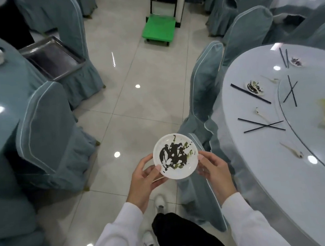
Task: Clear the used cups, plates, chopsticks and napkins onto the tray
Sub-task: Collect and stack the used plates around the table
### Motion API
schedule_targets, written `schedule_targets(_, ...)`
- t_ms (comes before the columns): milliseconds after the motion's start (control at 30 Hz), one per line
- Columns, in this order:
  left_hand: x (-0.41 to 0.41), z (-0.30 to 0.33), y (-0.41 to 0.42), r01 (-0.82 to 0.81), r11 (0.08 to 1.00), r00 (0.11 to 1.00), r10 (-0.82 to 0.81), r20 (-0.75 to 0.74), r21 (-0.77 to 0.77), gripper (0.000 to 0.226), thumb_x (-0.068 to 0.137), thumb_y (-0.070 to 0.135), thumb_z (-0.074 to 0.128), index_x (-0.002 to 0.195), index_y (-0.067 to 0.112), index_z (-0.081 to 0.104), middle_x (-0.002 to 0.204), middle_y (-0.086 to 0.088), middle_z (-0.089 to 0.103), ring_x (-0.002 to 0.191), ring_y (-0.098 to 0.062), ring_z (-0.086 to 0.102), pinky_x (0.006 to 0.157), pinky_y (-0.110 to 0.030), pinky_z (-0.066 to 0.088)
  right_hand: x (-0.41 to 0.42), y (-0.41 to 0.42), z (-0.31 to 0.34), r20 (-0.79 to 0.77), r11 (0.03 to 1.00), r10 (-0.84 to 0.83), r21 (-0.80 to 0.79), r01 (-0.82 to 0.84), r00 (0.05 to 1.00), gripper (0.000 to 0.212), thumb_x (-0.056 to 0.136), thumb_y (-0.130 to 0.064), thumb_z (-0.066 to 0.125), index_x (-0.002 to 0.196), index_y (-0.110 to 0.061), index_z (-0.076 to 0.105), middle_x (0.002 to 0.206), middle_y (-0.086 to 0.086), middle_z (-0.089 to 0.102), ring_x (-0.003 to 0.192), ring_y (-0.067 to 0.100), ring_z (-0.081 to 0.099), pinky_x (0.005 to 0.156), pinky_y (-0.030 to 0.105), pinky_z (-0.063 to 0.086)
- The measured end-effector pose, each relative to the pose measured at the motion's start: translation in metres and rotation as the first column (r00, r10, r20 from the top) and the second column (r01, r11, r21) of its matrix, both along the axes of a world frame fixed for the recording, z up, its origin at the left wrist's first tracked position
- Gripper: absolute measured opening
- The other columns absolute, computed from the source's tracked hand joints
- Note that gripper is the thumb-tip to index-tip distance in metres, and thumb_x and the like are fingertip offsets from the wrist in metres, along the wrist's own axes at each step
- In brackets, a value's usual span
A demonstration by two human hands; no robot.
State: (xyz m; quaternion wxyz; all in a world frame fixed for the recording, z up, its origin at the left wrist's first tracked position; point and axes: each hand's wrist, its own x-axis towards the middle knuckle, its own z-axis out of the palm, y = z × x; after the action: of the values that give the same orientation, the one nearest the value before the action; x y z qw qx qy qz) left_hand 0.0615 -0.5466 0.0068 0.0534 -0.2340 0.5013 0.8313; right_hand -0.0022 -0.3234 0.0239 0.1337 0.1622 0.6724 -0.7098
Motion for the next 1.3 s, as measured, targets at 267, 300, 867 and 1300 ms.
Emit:
schedule_targets(267, -0.112, -0.013, -0.054, -0.03, 0.999, 0.998, 0.032, 0.057, -0.035, 0.036, 0.099, 0.011, 0.07, 0.133, 0.023, 0.063, 0.113, -0.02, 0.078, 0.097, -0.035, 0.076, 0.083, -0.04, 0.064, -0.13, -0.056, -0.021, 0.016, 0.998, -0.035, -0.049, 0.035, 0.999, 0.016, 0.103, -0.011, 0.065, 0.109, -0.014, 0.08, 0.102, 0.011, 0.08, 0.084, 0.017, 0.072, 0.072, 0.026, 0.061)
schedule_targets(300, -0.129, -0.013, -0.061, -0.029, 0.998, 0.998, 0.032, 0.062, -0.047, 0.036, 0.099, 0.011, 0.071, 0.132, 0.023, 0.063, 0.112, -0.02, 0.078, 0.096, -0.034, 0.076, 0.082, -0.04, 0.064, -0.149, -0.062, -0.022, 0.014, 0.996, -0.057, -0.069, 0.058, 0.998, 0.016, 0.103, -0.01, 0.065, 0.109, -0.013, 0.08, 0.101, 0.014, 0.079, 0.084, 0.019, 0.072, 0.073, 0.028, 0.061)
schedule_targets(867, -0.397, -0.004, -0.078, 0.194, 0.971, 0.974, -0.174, 0.144, -0.138, 0.039, 0.099, 0.007, 0.07, 0.134, 0.021, 0.061, 0.113, -0.02, 0.077, 0.101, -0.038, 0.076, 0.082, -0.039, 0.064, -0.341, -0.045, -0.033, 0.083, 0.897, -0.412, -0.139, 0.42, 0.907, 0.019, 0.107, -0.008, 0.057, 0.109, -0.012, 0.075, 0.091, 0.01, 0.078, 0.075, 0.016, 0.073, 0.067, 0.024, 0.061)
schedule_targets(1300, -0.597, -0.008, -0.018, 0.563, 0.825, 0.823, -0.553, 0.127, -0.052, 0.033, 0.1, 0.003, 0.066, 0.128, 0.02, 0.06, 0.113, -0.015, 0.078, 0.098, -0.039, 0.076, 0.084, -0.044, 0.065, -0.457, -0.028, -0.025, 0.149, 0.777, -0.628, 0.066, 0.626, 0.764, 0.019, 0.107, -0.017, 0.058, 0.112, -0.017, 0.077, 0.1, 0.007, 0.08, 0.086, 0.019, 0.075, 0.072, 0.03, 0.061)
